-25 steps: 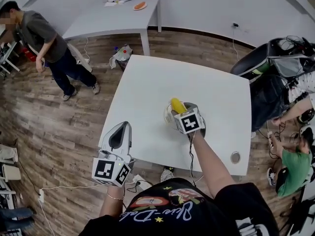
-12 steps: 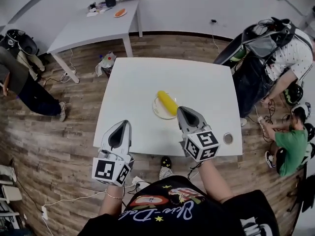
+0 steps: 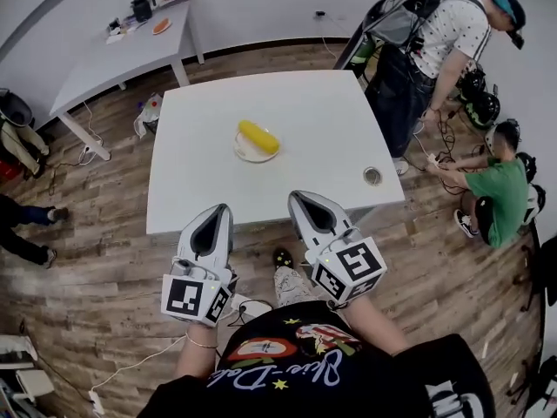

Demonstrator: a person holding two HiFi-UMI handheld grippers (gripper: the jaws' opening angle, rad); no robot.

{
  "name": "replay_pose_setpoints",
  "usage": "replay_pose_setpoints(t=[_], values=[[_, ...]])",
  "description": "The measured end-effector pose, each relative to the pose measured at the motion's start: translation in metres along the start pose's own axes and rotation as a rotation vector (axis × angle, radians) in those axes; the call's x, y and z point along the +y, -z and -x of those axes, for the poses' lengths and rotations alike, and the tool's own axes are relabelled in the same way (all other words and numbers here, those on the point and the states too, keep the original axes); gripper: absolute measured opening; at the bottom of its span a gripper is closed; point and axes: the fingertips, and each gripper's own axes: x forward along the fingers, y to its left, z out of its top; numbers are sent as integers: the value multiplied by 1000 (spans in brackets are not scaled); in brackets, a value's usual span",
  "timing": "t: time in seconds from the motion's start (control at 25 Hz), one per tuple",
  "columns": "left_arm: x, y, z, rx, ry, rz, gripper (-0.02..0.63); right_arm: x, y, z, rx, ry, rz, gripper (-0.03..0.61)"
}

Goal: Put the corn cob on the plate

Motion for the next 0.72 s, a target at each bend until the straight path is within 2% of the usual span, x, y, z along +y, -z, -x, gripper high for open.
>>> replay_pose_setpoints(t=[0.24,0.56,0.72], values=[[-54,4,43,10,29,15,-3,25,-1,59,-9,8,8,15],[-65,-18,74,-19,-30,-9,-3,50,-15,72,-18,-50,20,15],[-66,-14,88,-3,-37,2,-3,62,-16,76,-19,-55,12,15]])
